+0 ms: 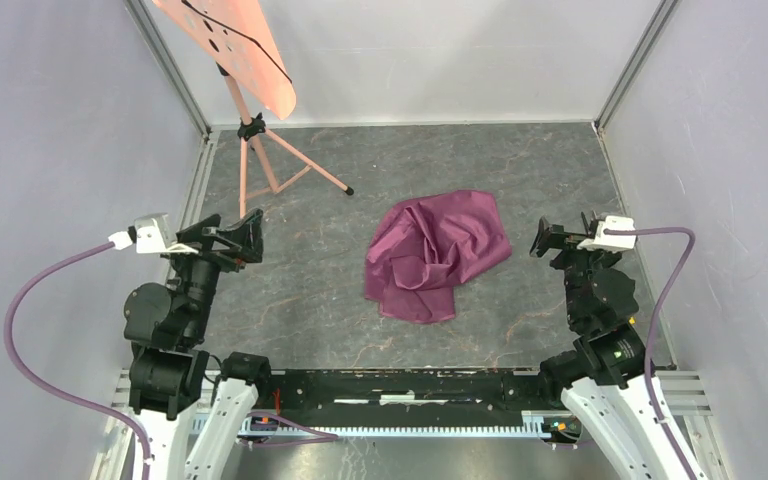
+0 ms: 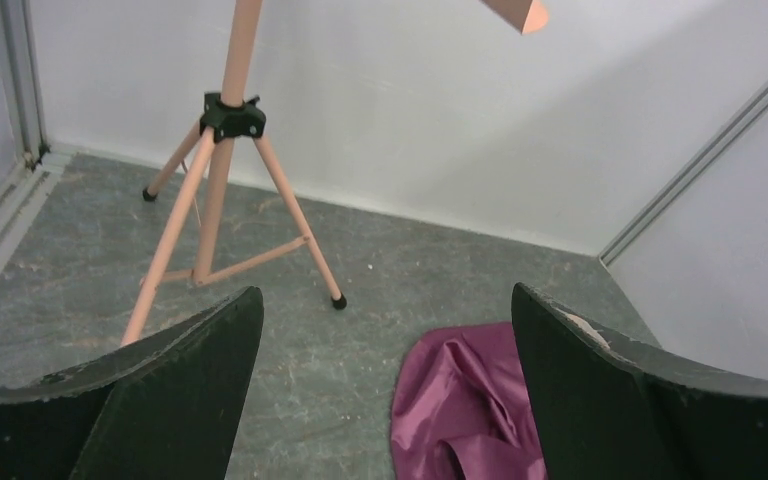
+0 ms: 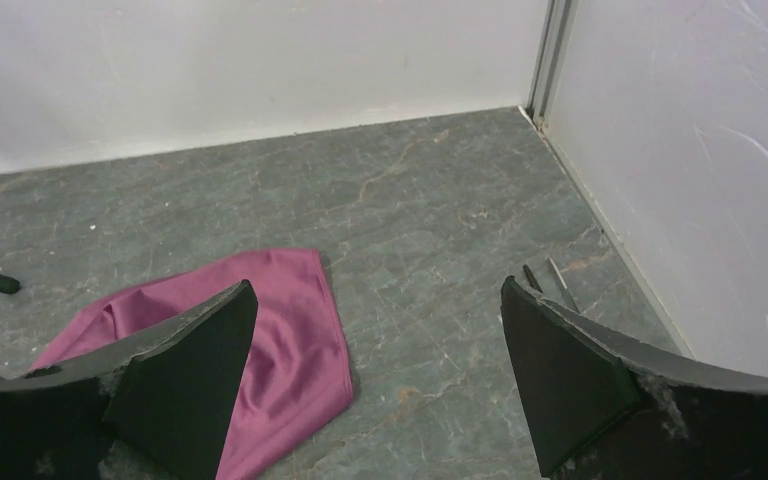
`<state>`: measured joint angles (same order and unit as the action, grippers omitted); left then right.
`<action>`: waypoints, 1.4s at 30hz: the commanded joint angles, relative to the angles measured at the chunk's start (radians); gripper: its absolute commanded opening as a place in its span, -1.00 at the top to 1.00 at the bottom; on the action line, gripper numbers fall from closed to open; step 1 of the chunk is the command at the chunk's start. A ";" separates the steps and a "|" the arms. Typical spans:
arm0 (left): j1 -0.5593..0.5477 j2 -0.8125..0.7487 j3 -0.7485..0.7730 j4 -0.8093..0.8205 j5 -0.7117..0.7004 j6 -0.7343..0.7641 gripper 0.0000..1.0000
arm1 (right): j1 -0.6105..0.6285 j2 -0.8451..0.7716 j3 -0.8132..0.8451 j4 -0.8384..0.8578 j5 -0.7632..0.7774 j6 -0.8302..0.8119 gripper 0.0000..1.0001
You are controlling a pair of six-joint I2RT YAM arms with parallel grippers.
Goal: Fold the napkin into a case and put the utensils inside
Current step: Pick up the crumpled napkin from the center of the board.
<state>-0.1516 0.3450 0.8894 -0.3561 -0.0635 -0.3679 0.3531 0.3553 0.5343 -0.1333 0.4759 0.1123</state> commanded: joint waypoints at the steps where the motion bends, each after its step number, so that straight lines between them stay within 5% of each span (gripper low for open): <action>1: 0.004 0.061 -0.003 -0.085 0.040 -0.062 -1.00 | -0.002 0.044 0.000 -0.021 0.013 0.047 -0.96; 7: 0.005 0.096 -0.054 -0.186 0.059 -0.141 -1.00 | -0.002 0.114 -0.054 0.040 -0.183 0.084 -0.96; 11: 0.005 0.137 -0.086 -0.237 0.191 -0.179 -1.00 | -0.002 0.215 -0.064 0.051 -0.319 0.142 -0.96; 18: -0.006 0.263 -0.312 0.005 0.495 -0.409 -1.00 | -0.002 0.486 -0.031 0.115 -0.658 0.149 -0.96; 23: -0.253 0.365 -0.398 0.171 0.314 -0.485 -1.00 | 0.007 0.695 -0.001 0.171 -0.946 0.118 -0.96; 26: -0.411 0.508 -0.388 0.247 0.199 -0.474 -0.95 | 0.027 0.727 -0.016 0.173 -0.906 0.140 -0.96; 33: -0.517 0.862 -0.352 0.548 0.221 -0.607 -0.68 | -0.013 0.643 -0.052 0.077 -0.450 0.398 -0.96; 42: -0.520 1.144 -0.266 0.689 0.246 -0.722 -0.64 | -0.217 0.665 -0.140 0.170 -0.626 0.518 -0.61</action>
<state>-0.6655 1.4109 0.5426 0.2016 0.1852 -1.0069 0.1493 0.9924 0.3992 -0.0116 -0.1055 0.5735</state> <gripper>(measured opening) 0.837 0.819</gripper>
